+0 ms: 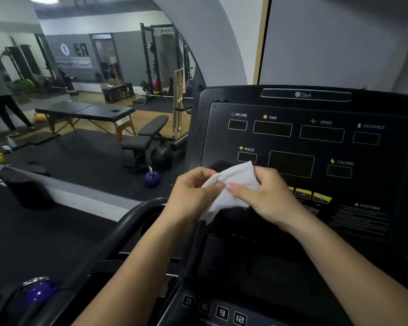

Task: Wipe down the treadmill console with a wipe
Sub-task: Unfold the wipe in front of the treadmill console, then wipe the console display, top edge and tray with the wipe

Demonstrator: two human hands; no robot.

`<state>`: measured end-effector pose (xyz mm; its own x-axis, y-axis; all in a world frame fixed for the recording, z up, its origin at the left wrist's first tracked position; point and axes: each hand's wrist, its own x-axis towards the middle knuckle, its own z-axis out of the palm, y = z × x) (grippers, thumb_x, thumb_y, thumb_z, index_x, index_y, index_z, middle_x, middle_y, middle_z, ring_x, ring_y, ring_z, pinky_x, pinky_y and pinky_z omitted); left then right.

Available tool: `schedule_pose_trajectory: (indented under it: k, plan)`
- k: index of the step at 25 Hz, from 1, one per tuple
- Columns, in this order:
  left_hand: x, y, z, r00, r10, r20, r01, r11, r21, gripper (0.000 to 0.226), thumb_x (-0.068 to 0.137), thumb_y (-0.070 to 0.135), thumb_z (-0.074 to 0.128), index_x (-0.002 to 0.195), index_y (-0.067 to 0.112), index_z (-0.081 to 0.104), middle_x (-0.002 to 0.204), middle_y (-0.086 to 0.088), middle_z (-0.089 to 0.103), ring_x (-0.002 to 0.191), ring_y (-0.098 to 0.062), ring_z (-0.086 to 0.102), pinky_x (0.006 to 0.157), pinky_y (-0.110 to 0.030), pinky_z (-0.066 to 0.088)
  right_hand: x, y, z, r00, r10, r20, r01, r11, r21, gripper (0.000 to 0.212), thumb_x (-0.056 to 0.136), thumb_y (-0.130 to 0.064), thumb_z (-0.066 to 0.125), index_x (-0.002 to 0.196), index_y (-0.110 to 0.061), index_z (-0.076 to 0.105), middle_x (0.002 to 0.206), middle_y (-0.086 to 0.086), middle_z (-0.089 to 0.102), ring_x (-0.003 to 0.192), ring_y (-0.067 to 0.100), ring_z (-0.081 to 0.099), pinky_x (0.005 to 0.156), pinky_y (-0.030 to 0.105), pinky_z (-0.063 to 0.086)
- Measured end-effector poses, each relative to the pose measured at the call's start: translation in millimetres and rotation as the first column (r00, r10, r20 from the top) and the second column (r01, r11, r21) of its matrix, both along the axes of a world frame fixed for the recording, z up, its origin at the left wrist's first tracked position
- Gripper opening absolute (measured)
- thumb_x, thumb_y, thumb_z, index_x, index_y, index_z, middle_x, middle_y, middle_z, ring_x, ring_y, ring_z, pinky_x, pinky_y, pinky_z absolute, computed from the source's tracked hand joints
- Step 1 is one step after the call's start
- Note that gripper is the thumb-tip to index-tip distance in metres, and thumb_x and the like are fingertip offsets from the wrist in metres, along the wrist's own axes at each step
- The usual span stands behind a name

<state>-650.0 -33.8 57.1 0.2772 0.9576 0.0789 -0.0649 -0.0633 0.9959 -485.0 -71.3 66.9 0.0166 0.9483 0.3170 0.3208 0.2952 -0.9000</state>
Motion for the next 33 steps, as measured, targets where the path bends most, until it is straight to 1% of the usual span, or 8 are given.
schedule_pose_trajectory:
  k: [4,8,14,18,21,24,30,33]
  plan:
    - [-22,16,-5,0.999,0.024,0.036,-0.023,1.0,-0.007,0.004,0.086,0.006,0.072,0.086,0.01,0.071,0.072,-0.002,0.071,0.055,-0.008,0.061,0.048,-0.018,0.046,-19,21,14,0.953,-0.035,0.3,0.038,0.999,-0.003,0.016,0.078,-0.013,0.076,0.072,-0.018,0.062,0.065,-0.004,0.061,0.06,0.008,0.052,0.057,0.028,0.04]
    - [-45,38,-13,0.996,0.005,0.087,-0.005,1.0,0.002,0.015,0.09,0.005,0.067,0.09,0.014,0.077,0.084,-0.012,0.076,0.068,-0.019,0.066,0.061,-0.03,0.052,-37,42,36,0.987,-0.094,0.128,0.095,0.995,-0.006,0.019,0.074,0.01,0.061,0.073,-0.007,0.068,0.062,0.005,0.065,0.055,0.012,0.063,0.05,0.024,0.046]
    - [-50,63,-20,0.982,0.019,0.186,-0.016,1.0,-0.018,0.02,0.084,-0.003,0.066,0.088,0.013,0.078,0.077,-0.01,0.072,0.058,-0.012,0.061,0.054,-0.022,0.049,-45,61,44,0.988,-0.124,-0.093,0.116,0.989,-0.087,0.022,0.075,-0.023,0.06,0.075,-0.01,0.078,0.093,0.008,0.075,0.097,0.024,0.068,0.089,0.043,0.051]
    - [-39,68,-17,0.969,-0.093,0.227,0.095,0.995,0.0,0.027,0.073,0.006,0.072,0.099,0.007,0.067,0.077,-0.009,0.074,0.068,-0.017,0.069,0.052,-0.019,0.049,-51,60,38,0.979,-0.185,0.087,0.18,0.981,0.067,0.025,0.083,-0.002,0.063,0.088,-0.023,0.076,0.108,-0.01,0.07,0.101,0.005,0.065,0.087,0.027,0.051]
    - [-33,72,-8,0.981,-0.079,0.175,0.065,0.994,0.085,0.013,0.076,0.023,0.073,0.085,0.016,0.067,0.071,-0.002,0.072,0.065,-0.011,0.066,0.055,-0.02,0.05,-49,59,35,0.954,-0.258,0.151,0.232,0.958,0.169,0.023,0.083,-0.003,0.067,0.095,-0.022,0.072,0.104,-0.009,0.07,0.095,0.008,0.067,0.081,0.029,0.055]
    - [-34,76,-2,0.997,-0.05,0.067,0.036,0.98,0.196,0.022,0.076,0.013,0.082,0.071,0.02,0.062,0.069,-0.002,0.066,0.062,-0.012,0.058,0.06,-0.025,0.047,-37,60,44,0.9,-0.403,0.168,0.364,0.905,0.221,0.011,0.089,-0.013,0.064,0.096,-0.018,0.072,0.098,-0.006,0.07,0.092,0.013,0.065,0.084,0.038,0.053]
    - [-29,64,7,0.892,-0.449,0.054,0.432,0.881,0.19,0.052,0.076,0.009,0.073,0.123,0.013,0.052,0.097,-0.017,0.07,0.076,-0.034,0.066,0.071,-0.039,0.057,-26,63,52,0.852,-0.417,0.318,0.335,0.899,0.281,0.013,0.089,-0.018,0.064,0.088,-0.005,0.064,0.082,0.012,0.065,0.079,0.029,0.059,0.072,0.044,0.049]
    - [-33,60,6,0.841,-0.51,0.18,0.493,0.86,0.134,0.054,0.072,0.0,0.055,0.124,0.011,0.055,0.092,-0.01,0.069,0.079,-0.021,0.065,0.067,-0.027,0.052,-24,61,46,0.85,-0.397,0.346,0.313,0.909,0.276,0.02,0.083,-0.022,0.072,0.088,-0.018,0.053,0.069,-0.003,0.055,0.061,0.008,0.048,0.058,0.022,0.042]
